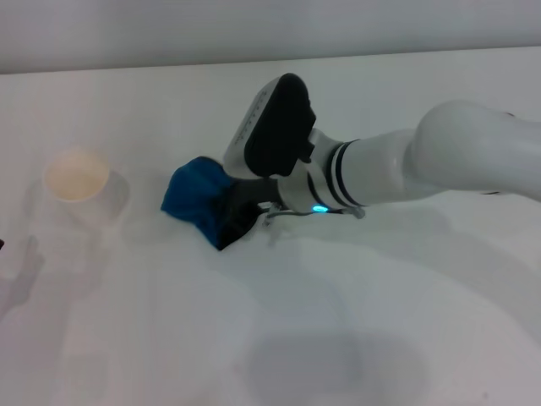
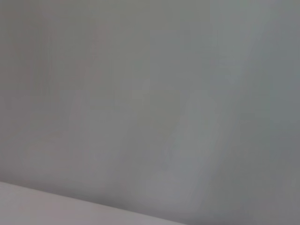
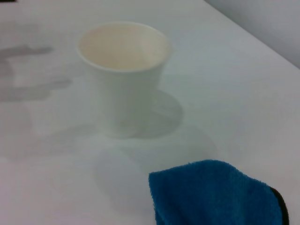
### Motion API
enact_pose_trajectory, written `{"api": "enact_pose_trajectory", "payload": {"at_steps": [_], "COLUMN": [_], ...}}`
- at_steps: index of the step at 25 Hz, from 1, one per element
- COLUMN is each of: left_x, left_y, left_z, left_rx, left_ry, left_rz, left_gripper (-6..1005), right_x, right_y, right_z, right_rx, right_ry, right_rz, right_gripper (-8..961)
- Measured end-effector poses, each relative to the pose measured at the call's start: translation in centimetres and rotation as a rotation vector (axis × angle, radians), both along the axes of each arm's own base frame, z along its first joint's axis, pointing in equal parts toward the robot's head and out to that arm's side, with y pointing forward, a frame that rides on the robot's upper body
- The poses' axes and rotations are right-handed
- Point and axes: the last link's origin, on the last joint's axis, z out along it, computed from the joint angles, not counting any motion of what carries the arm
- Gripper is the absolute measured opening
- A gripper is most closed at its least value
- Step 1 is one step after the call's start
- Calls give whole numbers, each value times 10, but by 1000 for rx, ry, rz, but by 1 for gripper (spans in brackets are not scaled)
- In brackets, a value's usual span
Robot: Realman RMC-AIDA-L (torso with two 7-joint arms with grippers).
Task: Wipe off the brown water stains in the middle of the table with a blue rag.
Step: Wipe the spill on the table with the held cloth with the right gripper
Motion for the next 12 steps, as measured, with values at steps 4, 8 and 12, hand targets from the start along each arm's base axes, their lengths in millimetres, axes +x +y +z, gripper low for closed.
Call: {"api": "enact_pose_trajectory", "payload": {"at_steps": [4,8,12], "left_x": [0,0,0], "left_y": [0,0,0], "left_z": [0,0,0], "left_rx": [0,0,0], "left_ry": [0,0,0], "left_rz": [0,0,0], "left_gripper": [891,892,891], "right_x": [8,16,24], "right_y": [7,18,30], "right_z": [5,13,24], "right_rx": [37,88,128], "right_ry": [-11,-29,-49], "right_rz": [-19,-33,-58], "right_gripper": [62,62,62]}}
